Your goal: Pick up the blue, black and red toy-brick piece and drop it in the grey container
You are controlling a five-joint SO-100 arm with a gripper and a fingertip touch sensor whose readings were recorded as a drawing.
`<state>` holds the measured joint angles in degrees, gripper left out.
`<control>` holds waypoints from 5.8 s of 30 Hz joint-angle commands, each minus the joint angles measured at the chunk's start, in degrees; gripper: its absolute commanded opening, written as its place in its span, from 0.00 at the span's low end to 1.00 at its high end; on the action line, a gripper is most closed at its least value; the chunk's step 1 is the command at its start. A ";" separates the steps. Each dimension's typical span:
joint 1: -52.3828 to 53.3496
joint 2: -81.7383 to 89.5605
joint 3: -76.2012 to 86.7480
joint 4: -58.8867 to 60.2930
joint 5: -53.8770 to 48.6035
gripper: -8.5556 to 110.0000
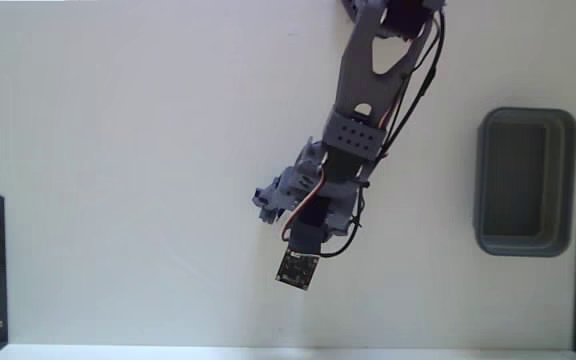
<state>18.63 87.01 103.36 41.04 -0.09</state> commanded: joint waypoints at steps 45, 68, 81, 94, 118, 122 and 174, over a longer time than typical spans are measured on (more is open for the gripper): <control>0.99 1.85 -0.36 -0.79 0.09 0.67; 0.99 1.85 -0.36 -0.79 0.09 0.62; 0.99 1.85 -0.36 -0.79 0.09 0.59; 0.99 1.85 -0.36 -0.79 0.09 0.56; 0.99 1.85 -0.36 -0.79 0.09 0.50; 0.99 1.85 -0.36 -0.79 0.09 0.49; 0.99 3.23 -19.40 19.63 0.09 0.46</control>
<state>18.63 87.01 89.21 57.83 -0.09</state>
